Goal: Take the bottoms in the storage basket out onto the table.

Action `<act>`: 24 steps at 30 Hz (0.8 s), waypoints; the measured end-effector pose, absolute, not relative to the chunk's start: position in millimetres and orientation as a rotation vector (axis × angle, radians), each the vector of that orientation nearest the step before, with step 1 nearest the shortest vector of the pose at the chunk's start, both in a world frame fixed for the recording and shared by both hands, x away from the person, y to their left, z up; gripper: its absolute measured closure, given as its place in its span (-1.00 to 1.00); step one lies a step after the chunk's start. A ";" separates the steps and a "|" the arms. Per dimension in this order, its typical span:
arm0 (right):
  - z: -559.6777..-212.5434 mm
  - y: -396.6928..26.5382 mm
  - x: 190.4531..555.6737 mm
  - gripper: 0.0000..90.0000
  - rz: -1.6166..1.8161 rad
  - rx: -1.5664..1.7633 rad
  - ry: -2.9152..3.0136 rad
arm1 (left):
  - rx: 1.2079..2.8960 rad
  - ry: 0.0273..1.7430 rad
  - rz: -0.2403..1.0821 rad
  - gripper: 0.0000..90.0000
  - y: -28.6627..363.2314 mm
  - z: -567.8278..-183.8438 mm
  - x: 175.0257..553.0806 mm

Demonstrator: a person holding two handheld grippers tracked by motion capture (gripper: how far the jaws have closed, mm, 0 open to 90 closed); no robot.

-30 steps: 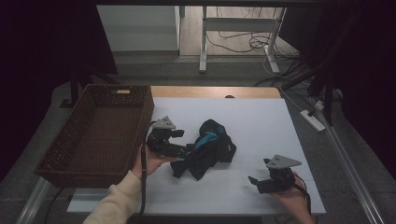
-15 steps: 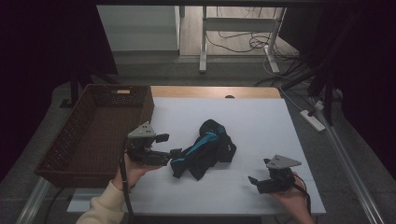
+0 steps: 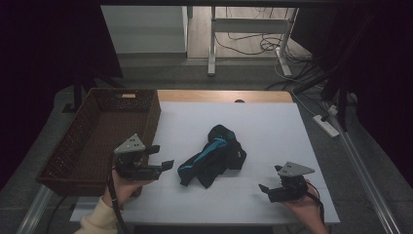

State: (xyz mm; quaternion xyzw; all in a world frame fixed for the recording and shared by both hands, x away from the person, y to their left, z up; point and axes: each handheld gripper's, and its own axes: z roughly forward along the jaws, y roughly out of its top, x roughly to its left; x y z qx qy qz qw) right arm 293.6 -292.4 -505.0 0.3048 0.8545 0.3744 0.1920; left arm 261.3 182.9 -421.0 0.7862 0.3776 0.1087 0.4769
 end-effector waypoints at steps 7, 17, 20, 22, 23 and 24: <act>-504.6 -292.9 293.5 -0.82 1.058 0.857 2.397 | 1.930 0.936 0.284 -0.50 194.8 -422.8 250.7; -501.8 -296.1 293.1 -0.82 1.134 0.873 2.375 | 1.918 0.992 0.338 -0.51 220.5 -432.2 229.6; -501.2 -296.1 292.7 -0.82 1.135 0.869 2.372 | 1.916 0.997 0.334 -0.52 225.8 -433.5 227.3; -500.6 -296.2 292.5 -0.82 1.140 0.864 2.367 | 1.911 1.008 0.329 -0.53 230.5 -435.2 225.9; -499.9 -296.6 292.2 -0.82 1.153 0.863 2.363 | 1.905 1.017 0.324 -0.53 233.5 -437.3 225.0; -499.9 -296.6 292.2 -0.82 1.153 0.863 2.363 | 1.905 1.017 0.324 -0.53 233.5 -437.3 225.0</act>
